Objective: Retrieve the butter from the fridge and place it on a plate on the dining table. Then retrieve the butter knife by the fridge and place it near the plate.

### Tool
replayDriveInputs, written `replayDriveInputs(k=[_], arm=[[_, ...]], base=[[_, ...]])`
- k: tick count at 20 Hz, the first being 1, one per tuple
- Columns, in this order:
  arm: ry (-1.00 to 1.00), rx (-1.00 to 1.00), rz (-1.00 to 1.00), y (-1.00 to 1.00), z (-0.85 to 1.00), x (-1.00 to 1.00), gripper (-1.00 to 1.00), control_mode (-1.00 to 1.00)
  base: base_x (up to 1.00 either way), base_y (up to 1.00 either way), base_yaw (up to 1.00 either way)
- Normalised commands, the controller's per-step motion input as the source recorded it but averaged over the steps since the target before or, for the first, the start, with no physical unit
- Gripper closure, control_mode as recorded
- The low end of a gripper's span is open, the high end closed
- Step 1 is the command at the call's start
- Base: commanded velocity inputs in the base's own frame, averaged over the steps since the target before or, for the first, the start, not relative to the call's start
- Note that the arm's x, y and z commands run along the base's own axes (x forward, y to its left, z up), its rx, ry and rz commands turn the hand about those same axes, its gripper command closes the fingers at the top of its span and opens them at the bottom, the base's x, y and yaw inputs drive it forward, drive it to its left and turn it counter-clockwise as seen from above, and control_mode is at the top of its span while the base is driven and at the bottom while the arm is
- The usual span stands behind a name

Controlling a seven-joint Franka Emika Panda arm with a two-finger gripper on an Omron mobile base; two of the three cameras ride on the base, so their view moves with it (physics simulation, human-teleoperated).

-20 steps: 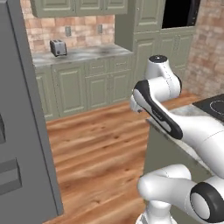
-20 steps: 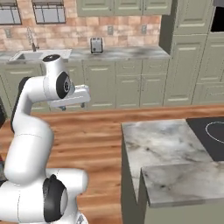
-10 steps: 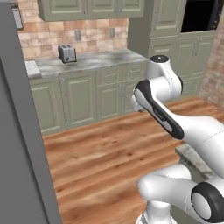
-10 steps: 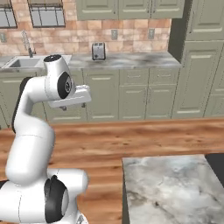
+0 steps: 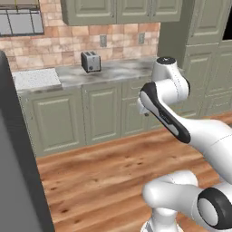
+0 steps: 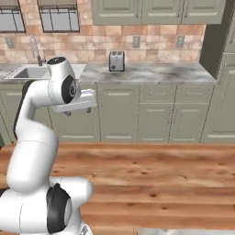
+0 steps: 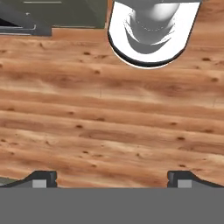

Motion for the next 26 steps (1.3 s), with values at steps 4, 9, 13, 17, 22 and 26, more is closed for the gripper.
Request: replayDriveInputs(k=[4, 9, 13, 17, 22, 26], arm=[[0.0, 0.0, 0.0, 0.0, 0.0, 0.0, -1.0, 1.0], [0.0, 0.0, 0.0, 0.0, 0.0, 0.0, -1.0, 1.0], [0.0, 0.0, 0.0, 0.0, 0.0, 0.0, -1.0, 1.0], [0.0, 0.0, 0.0, 0.0, 0.0, 0.0, -1.0, 1.0], [0.0, 0.0, 0.0, 0.0, 0.0, 0.0, -1.0, 1.0], [0.0, 0.0, 0.0, 0.0, 0.0, 0.0, -1.0, 1.0]], base=[[0.62, 0.53, 0.44], [0.51, 0.57, 0.63], [0.67, 0.52, 0.66], [0.79, 0.54, 0.66], [0.77, 0.5, 0.66], [0.47, 0.42, 0.66]])
